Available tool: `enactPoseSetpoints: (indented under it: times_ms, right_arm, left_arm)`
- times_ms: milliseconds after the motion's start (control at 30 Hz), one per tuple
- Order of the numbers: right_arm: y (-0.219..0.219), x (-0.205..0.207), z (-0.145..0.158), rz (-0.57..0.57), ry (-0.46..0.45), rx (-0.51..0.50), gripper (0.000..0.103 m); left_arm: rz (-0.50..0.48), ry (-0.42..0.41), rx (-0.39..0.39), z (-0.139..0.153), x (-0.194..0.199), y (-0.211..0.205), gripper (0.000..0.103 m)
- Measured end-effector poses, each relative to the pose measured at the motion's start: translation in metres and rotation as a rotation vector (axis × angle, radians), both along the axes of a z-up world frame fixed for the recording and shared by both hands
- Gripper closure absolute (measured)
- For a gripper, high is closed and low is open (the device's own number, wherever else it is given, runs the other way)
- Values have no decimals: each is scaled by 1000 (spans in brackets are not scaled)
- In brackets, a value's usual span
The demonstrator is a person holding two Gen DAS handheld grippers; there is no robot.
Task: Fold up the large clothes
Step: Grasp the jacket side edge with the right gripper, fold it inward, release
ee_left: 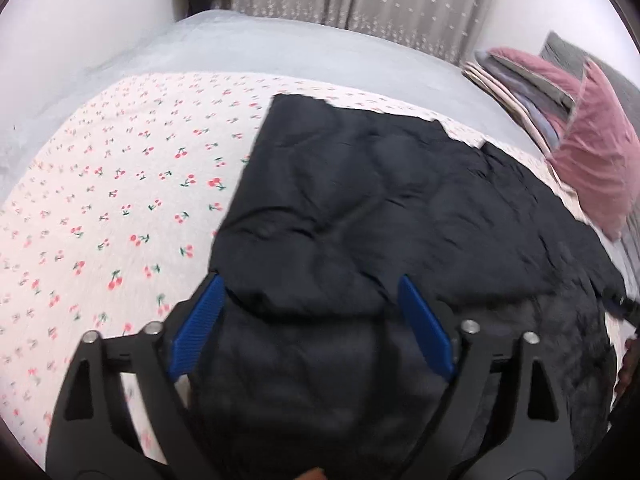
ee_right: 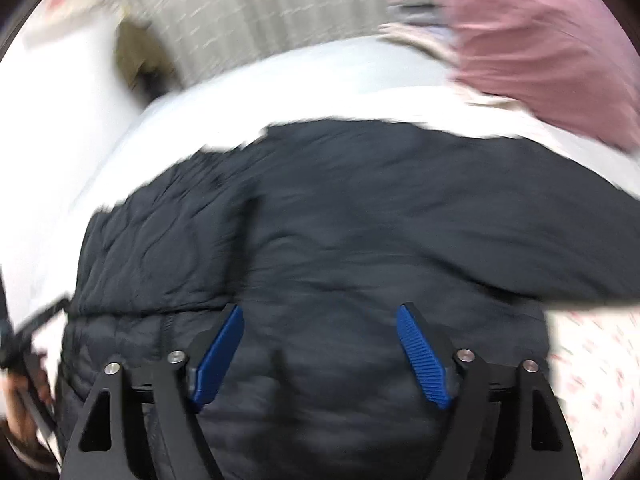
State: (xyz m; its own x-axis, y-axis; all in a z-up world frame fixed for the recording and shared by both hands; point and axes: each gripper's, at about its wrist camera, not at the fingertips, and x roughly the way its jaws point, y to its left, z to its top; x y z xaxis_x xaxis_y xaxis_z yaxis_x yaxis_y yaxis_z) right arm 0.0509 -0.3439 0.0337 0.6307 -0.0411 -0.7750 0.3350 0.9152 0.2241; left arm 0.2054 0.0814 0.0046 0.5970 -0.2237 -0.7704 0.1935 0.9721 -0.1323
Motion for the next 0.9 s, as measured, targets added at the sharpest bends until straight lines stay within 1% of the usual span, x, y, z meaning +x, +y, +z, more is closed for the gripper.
enactPoseSetpoints:
  times_ms: [67, 133, 200, 267, 333, 433, 467, 533, 667, 767, 900]
  right_arm:
    - [-27, -20, 4, -83, -15, 33, 21]
    - [-60, -43, 6, -194, -22, 53, 21]
    - [-94, -65, 4, -313, -25, 75, 20]
    - [-121, -84, -2, -396, -34, 101, 20]
    - [-145, -95, -13, -480, -2, 110, 20]
    - [-173, -112, -24, -571, 23, 134, 20]
    - [-180, -116, -25, -591, 27, 138, 20]
    - [-196, -125, -32, -638, 29, 162, 20]
    - [-222, -132, -45, -678, 25, 208, 20]
    - [-237, -132, -51, -698, -26, 215, 20]
    - [-249, -129, -57, -714, -104, 218, 21]
  left_arm:
    - [-3, -19, 44, 12, -16, -6, 2]
    - [-2, -49, 59, 24, -36, -9, 1]
    - [2, -51, 57, 30, -50, -12, 1]
    - [4, -51, 37, 32, -63, -12, 1]
    - [13, -47, -18, 25, -72, -11, 1]
    - [14, 23, -56, 10, -72, -15, 1]
    - [8, 41, -57, 6, -70, -19, 1]
    - [12, 40, -47, 2, -70, -23, 1]
    - [-3, 39, 2, -4, -72, -38, 1]
    - [-9, 23, 29, -5, -74, -48, 1]
    - [-4, 15, 26, -4, -72, -54, 1]
